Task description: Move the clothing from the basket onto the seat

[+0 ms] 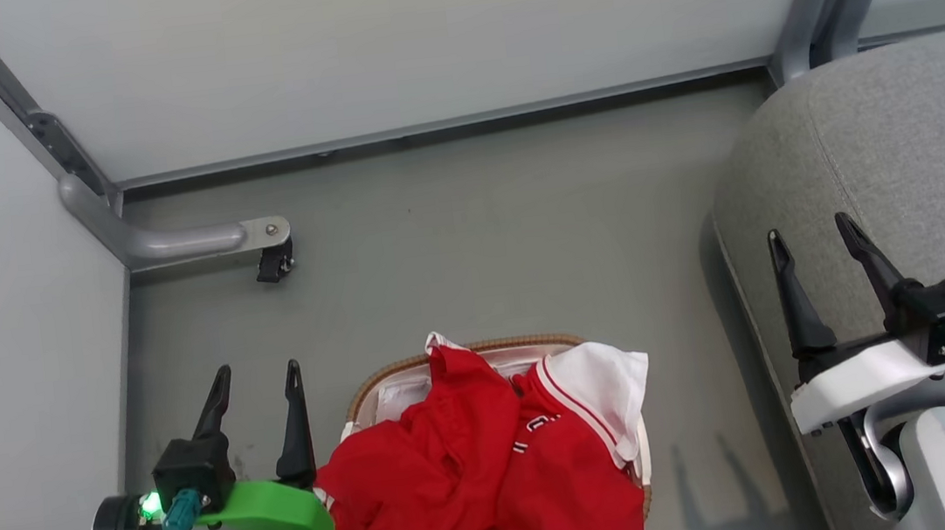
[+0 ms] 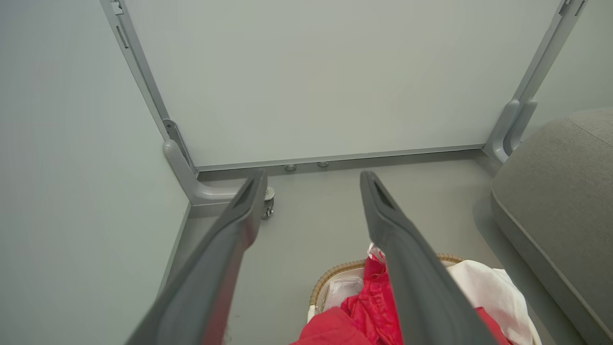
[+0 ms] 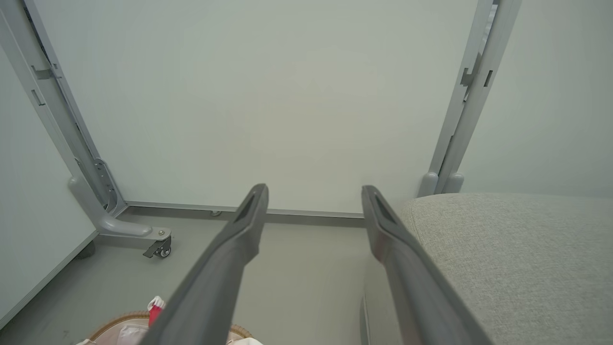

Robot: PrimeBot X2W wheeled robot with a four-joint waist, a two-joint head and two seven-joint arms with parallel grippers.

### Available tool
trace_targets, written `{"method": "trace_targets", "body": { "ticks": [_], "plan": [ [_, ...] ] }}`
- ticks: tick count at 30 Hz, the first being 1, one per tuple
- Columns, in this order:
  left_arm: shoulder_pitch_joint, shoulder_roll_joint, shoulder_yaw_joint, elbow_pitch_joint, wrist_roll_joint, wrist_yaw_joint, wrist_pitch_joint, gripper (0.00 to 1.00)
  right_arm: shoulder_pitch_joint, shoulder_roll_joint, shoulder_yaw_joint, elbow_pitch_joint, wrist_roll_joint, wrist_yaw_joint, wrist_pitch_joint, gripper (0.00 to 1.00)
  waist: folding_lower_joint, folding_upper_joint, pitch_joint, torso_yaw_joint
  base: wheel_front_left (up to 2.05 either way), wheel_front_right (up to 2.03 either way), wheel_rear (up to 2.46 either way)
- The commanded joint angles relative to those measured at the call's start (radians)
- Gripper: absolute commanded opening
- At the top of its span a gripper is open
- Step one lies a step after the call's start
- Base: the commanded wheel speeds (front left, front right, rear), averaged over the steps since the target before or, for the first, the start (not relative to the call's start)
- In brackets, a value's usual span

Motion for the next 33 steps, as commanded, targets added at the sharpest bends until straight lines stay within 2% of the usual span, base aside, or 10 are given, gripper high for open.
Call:
{"method": "trace_targets", "body": {
  "ticks": [1,24,33],
  "plan": [
    [-0.032,0.001,-0.004,0.009,-0.004,-0.005,-0.001,1.00,-0.020,-0.004,0.001,-0.010,0.007,-0.001,-0.002,1.00,-0.0001,0.0000,0.069,-0.018,0.00,0.00,0.00],
    [-0.251,0.003,-0.114,0.102,-0.037,-0.016,-0.001,1.00,-0.159,-0.004,0.024,-0.098,0.066,-0.001,-0.002,1.00,-0.0001,0.0000,0.381,-0.066,0.00,0.00,0.00],
    [-0.337,0.021,-0.174,0.166,-0.062,-0.016,-0.001,1.00,-0.216,-0.004,0.043,-0.136,0.073,-0.001,-0.002,1.00,-0.0001,0.0000,0.496,-0.080,0.00,0.00,0.00]
  ]
}}
